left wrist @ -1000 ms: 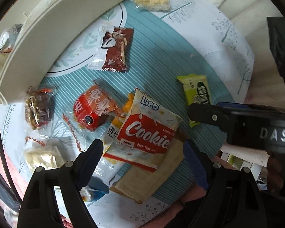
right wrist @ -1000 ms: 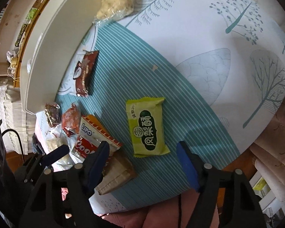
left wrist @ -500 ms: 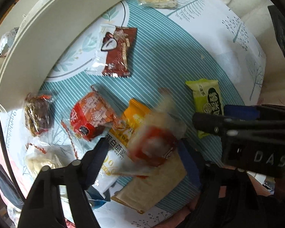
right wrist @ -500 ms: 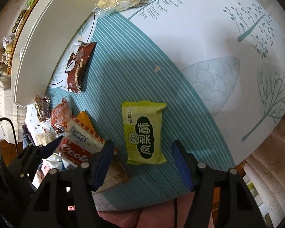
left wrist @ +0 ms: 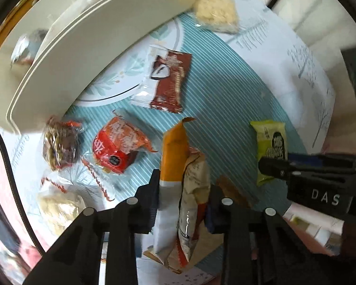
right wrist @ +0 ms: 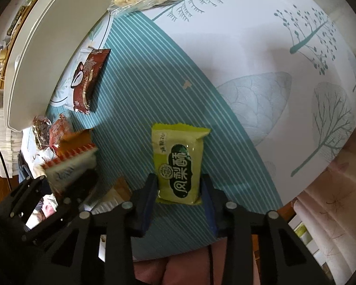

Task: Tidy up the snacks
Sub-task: 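Grasp the green packet with the right gripper while the left gripper grasps an orange snack bag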

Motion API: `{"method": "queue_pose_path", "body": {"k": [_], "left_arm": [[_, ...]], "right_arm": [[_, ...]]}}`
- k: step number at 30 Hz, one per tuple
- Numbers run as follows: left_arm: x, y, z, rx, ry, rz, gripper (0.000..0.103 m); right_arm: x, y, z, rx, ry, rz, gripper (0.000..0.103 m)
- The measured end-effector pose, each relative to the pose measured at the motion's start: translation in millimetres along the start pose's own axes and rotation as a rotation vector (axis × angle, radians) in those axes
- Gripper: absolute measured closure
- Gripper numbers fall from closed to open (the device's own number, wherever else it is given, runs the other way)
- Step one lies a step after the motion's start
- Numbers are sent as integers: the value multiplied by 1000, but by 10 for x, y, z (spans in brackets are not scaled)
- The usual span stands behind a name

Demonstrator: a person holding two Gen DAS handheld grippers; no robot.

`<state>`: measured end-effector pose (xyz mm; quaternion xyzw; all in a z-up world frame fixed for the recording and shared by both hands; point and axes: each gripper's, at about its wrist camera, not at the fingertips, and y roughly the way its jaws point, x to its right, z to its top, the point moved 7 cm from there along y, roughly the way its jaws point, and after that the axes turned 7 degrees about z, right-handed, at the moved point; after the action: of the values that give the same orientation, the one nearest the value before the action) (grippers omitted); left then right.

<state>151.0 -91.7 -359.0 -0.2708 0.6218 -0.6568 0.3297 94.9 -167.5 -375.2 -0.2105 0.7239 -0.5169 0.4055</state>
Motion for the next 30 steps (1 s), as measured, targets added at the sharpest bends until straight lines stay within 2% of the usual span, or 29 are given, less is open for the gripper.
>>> {"method": "queue_pose_path", "body": {"k": [7, 13, 18, 25, 30], "left_arm": [[-198, -125, -77, 44, -75, -77, 75], [-385, -372, -229, 124, -148, -154, 75], [-517, -564, -279, 177, -184, -184, 75], [-652, -813, -301, 222, -231, -229, 75], [-774, -1100, -294, 271, -265, -257, 75]], "right_arm": [[-45, 39, -56, 11, 15, 1, 66], [5, 82, -85, 25, 28, 20, 66], [5, 25, -91, 57, 21, 35, 66], [-51, -155, -79, 112, -8, 51, 66], [-187, -440, -7, 161, -42, 64, 66]]}}
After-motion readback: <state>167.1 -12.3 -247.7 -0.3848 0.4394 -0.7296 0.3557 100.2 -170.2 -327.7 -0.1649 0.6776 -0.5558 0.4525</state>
